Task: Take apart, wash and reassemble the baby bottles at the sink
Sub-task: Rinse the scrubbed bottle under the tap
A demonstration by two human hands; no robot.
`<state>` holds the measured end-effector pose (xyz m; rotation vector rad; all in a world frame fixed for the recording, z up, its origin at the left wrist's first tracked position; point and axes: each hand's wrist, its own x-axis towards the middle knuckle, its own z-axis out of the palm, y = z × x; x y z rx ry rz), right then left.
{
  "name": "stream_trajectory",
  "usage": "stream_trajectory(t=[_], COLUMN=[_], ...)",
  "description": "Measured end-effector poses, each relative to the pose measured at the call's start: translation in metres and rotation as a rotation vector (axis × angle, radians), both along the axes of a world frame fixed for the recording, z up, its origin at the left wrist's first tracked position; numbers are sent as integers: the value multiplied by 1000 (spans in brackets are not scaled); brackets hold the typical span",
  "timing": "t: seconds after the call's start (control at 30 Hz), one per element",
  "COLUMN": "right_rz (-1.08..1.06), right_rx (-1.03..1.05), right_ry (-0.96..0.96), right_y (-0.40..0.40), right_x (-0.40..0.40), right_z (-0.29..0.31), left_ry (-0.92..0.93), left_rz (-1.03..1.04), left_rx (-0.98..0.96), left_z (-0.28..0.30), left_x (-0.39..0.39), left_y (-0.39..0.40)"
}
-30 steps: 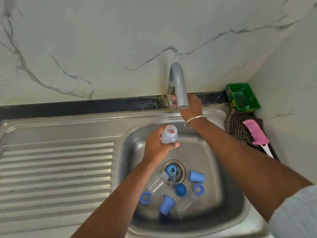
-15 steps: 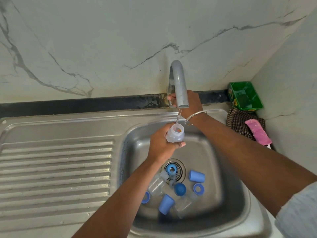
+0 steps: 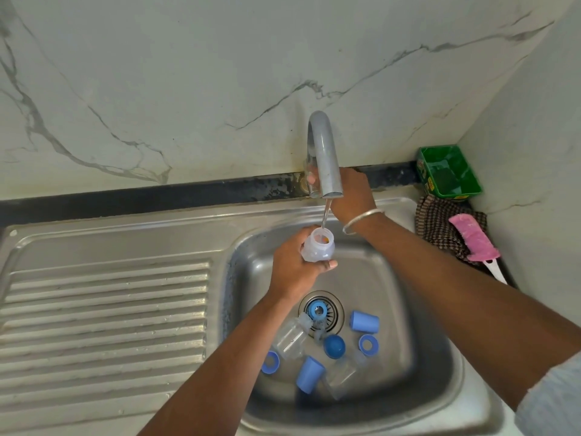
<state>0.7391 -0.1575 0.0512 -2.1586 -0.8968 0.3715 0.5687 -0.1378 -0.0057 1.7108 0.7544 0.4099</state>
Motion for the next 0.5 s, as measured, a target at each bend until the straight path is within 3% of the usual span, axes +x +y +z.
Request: stream_trajectory(t=[0.2,0.37,0.5], right_rz=[-131,151,-40], right_rx=[339,303,266], right_ry=[316,517,795], right_y=[-66,-91,-73], right_x=[-43,-65,-64], right_z=[-33,-73,-68], left_ry=[-15,10,76], left_rz=[44,31,18], left_rx=[-120,-189,-283], left_z=[-6,-5,-3], left_x=[5,11,8], left_y=[3,3,9])
